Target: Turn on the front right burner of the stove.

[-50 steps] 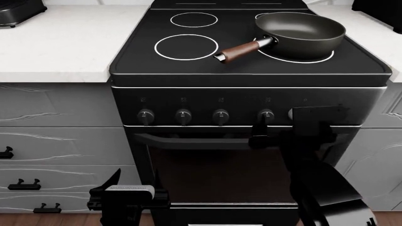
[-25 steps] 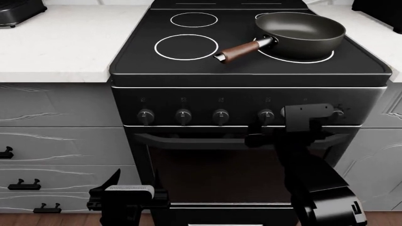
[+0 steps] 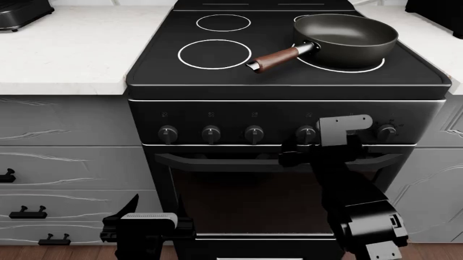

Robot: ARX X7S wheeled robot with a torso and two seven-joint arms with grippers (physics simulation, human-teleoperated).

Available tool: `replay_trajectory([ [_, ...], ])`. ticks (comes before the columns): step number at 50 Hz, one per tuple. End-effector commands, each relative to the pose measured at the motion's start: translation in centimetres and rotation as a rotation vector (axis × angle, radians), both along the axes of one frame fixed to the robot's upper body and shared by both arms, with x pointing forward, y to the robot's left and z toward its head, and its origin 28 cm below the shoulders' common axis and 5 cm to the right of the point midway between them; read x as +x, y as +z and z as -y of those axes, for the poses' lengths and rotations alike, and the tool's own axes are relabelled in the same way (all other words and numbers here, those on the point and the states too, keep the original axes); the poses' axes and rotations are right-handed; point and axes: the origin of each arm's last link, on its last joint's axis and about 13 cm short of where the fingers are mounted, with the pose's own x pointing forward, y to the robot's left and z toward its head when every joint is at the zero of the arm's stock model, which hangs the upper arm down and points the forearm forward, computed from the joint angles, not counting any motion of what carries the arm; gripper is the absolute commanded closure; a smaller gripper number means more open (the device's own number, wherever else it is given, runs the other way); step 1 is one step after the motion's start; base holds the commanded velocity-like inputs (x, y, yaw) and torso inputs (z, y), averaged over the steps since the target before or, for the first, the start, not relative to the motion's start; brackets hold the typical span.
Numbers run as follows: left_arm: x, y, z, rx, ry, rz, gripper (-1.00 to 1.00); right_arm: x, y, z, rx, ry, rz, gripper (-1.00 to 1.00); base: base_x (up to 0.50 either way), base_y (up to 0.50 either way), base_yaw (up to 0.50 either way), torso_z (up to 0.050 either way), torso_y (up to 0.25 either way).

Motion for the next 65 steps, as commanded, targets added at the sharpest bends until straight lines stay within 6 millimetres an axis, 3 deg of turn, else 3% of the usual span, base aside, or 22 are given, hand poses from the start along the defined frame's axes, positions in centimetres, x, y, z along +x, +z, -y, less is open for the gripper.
replay_trajectory([
  [1, 0.0, 0.0, 0.0, 0.0, 0.0, 0.0, -1.0, 0.7, 0.0, -0.1, -0.008, -0.001, -0.011, -1.0, 0.0, 0.0, 0.0, 0.0, 0.0],
  [65, 0.0, 0.0, 0.0, 0.001, 0.001, -0.001, -1.0, 1.4, -1.3, 0.0, 0.008, -0.007, -0.055, -1.0, 0.0, 0.0, 0.0, 0.0, 0.0],
])
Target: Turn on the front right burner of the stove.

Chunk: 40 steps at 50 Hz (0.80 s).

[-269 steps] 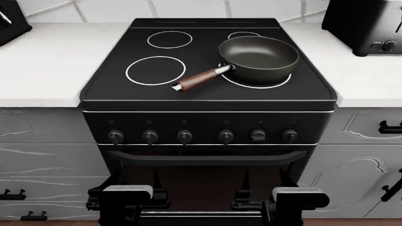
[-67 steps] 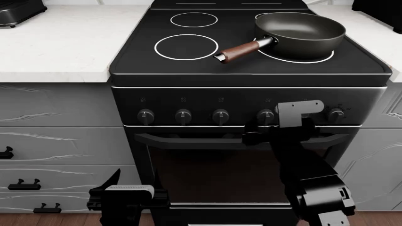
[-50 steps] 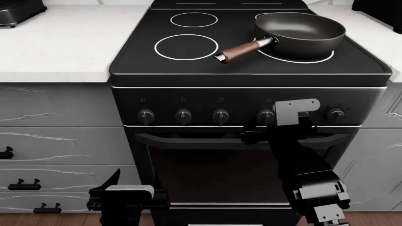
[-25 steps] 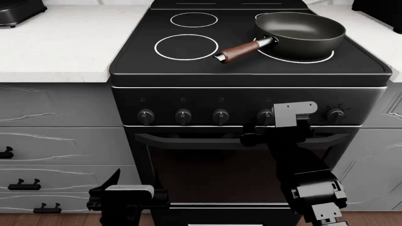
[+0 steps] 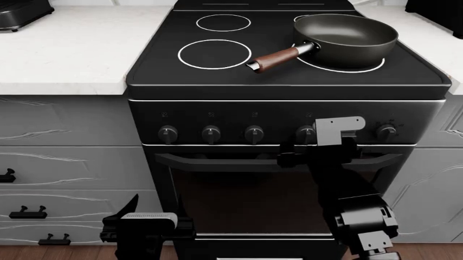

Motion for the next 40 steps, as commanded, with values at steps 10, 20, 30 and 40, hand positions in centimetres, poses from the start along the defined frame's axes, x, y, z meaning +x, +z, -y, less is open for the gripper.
replay_trajectory([
  [10, 0.0, 0.0, 0.0, 0.0, 0.0, 0.0, -1.0, 0.18, -0.2, 0.03, -0.007, 0.007, 0.002, 1.0, 0.0, 0.0, 0.0, 0.0, 0.0],
  [20, 0.0, 0.0, 0.0, 0.0, 0.0, 0.0, -1.0, 0.01, 0.06, 0.19, -0.012, 0.008, 0.014, 1.0, 0.0, 0.0, 0.0, 0.0, 0.0],
  [30, 0.0, -0.01, 0.01, 0.001, 0.001, 0.0, -1.0, 0.03, 0.08, 0.25, -0.017, 0.008, 0.015, 1.0, 0.0, 0.0, 0.0, 0.0, 0.0],
  [40, 0.0, -0.01, 0.01, 0.002, 0.002, 0.0, -1.0, -0.08, 0.04, 0.29, -0.051, 0.021, 0.017, 1.0, 0.0, 0.0, 0.0, 0.0, 0.0],
])
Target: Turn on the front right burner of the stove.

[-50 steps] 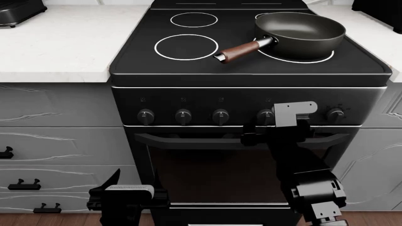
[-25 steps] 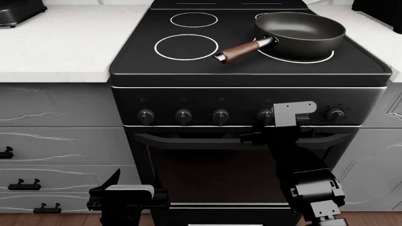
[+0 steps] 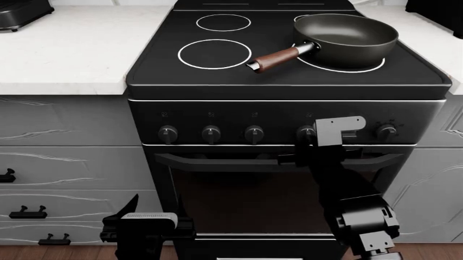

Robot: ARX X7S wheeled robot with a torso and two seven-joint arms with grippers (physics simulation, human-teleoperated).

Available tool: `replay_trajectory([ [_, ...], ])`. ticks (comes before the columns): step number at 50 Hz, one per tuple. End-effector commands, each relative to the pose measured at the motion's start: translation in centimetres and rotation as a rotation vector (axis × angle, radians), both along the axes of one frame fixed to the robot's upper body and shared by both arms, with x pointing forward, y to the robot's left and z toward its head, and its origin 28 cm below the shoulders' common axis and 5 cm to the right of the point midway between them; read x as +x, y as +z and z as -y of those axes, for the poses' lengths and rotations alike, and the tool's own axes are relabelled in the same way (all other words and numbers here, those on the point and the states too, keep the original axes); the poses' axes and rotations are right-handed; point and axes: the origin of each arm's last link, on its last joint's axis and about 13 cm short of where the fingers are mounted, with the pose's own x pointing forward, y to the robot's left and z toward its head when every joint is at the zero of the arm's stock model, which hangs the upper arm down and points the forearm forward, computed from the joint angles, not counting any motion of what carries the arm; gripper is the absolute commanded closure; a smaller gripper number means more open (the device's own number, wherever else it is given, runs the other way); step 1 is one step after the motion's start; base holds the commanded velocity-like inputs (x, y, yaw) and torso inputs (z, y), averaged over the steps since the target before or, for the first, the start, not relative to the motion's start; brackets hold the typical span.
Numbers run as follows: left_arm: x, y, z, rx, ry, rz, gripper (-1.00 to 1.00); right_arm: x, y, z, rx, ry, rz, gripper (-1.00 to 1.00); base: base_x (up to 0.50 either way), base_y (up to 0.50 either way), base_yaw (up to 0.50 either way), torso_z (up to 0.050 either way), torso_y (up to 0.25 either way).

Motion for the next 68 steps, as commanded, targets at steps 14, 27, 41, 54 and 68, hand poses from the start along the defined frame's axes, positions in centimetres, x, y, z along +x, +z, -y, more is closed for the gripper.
replay_trajectory([
  [14, 0.0, 0.0, 0.0, 0.002, 0.002, 0.001, -1.0, -0.4, -0.1, 0.3, -0.464, 0.1, 0.041, 1.0, 0.0, 0.0, 0.0, 0.0, 0.001],
  [27, 0.0, 0.0, 0.0, 0.004, 0.004, 0.0, -1.0, 0.2, 0.0, 0.9, -0.734, 0.12, 0.123, 1.0, 0.0, 0.0, 0.0, 0.0, 0.001],
  [41, 0.0, 0.0, 0.0, 0.006, 0.008, 0.002, -1.0, 0.4, -0.4, 1.3, -0.994, 0.119, 0.151, 1.0, 0.0, 0.0, 0.0, 0.0, 0.0],
  [54, 0.0, 0.0, 0.0, 0.006, 0.009, 0.002, -1.0, 0.8, -0.4, 1.7, -1.255, 0.131, 0.15, 1.0, 0.0, 0.0, 0.0, 0.0, 0.0],
  [68, 0.0, 0.0, 0.0, 0.006, 0.01, 0.002, -1.0, 0.8, -0.3, 2.0, -1.432, 0.141, 0.131, 1.0, 0.01, 0.0, 0.0, 0.0, 0.0],
])
